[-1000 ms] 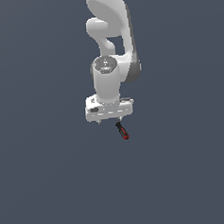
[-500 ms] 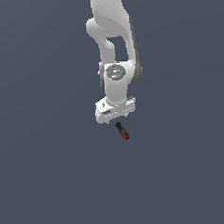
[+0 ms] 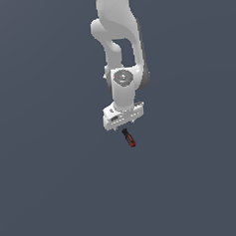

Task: Pick up the object and move it to a goal position.

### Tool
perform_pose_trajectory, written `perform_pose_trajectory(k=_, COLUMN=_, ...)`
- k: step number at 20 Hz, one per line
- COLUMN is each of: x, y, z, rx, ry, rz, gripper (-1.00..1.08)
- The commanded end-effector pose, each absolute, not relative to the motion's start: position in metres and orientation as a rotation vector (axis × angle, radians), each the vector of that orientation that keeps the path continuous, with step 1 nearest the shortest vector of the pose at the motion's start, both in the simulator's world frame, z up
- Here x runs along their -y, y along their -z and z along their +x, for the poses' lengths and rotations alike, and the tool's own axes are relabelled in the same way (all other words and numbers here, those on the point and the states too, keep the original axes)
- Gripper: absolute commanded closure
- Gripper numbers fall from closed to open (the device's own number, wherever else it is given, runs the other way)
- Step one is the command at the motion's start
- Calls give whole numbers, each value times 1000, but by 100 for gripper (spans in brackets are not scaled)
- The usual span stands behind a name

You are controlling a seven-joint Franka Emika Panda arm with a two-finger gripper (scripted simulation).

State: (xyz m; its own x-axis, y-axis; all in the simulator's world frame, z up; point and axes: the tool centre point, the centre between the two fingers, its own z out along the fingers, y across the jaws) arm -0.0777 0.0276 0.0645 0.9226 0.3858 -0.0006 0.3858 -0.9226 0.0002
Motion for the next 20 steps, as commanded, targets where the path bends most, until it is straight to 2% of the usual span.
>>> perform_pose_trajectory(k=1, x=-28, y=-61, z=-78, rx=-619, ry=1, rz=3080, gripper=-92)
perform_pose_trajectory(k=16, x=-28, y=-15, z=-79, rx=-626, ry=0, rz=3079, gripper=-92)
perform_pose_trajectory(k=17, x=-28, y=-15, z=-79, rx=-626, ry=0, rz=3079, gripper=108)
perform_pose_trajectory(k=20, x=-28, y=-15, z=-79, rx=-626, ry=0, rz=3079, gripper=108)
